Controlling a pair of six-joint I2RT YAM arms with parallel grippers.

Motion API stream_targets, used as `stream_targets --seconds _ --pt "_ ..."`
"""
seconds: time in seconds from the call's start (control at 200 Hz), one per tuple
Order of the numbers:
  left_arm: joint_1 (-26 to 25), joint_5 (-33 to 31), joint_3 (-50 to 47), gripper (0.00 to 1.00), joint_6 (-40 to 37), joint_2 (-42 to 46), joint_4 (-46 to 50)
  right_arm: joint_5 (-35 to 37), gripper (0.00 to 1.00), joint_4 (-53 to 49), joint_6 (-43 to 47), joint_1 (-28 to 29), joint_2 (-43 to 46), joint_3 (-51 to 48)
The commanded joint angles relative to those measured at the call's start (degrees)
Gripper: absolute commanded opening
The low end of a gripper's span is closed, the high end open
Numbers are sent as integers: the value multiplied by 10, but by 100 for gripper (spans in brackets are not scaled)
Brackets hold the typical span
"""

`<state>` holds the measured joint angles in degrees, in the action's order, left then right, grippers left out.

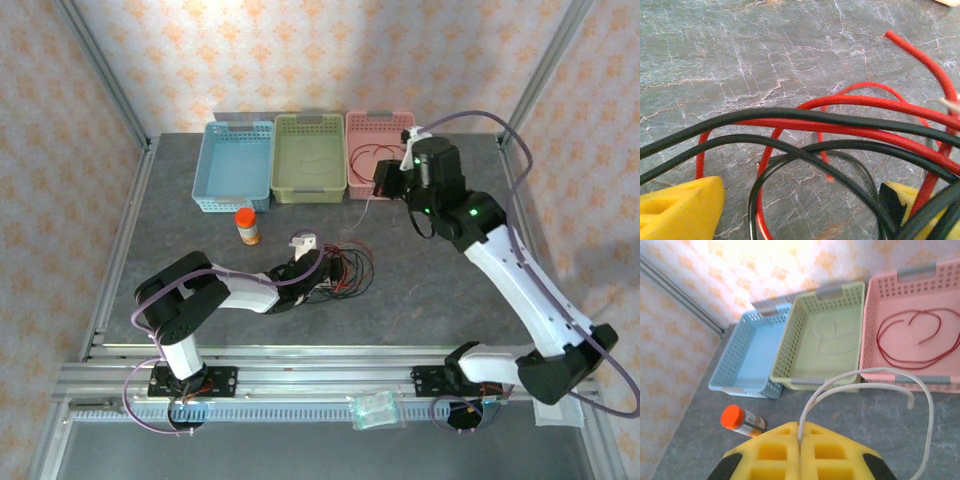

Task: Untangle the cables

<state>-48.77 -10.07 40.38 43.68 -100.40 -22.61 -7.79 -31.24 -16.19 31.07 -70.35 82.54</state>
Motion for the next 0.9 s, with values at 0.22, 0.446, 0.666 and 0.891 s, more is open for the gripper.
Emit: stream_targets --seconds 0.22,0.446,0.666,0.891 --pt "-2 4 -30 82 25 -23 71 51 0 -1 37 0 93 36" --pt "-2 7 -26 82 19 -11 80 76 0 1 48 0 122 44" --pt "-10 -9 0 83 -17 110 146 89 0 16 43 0 120 16" --pt "-10 -69 20 92 -68 270 220 44 0 50 30 0 74 -4"
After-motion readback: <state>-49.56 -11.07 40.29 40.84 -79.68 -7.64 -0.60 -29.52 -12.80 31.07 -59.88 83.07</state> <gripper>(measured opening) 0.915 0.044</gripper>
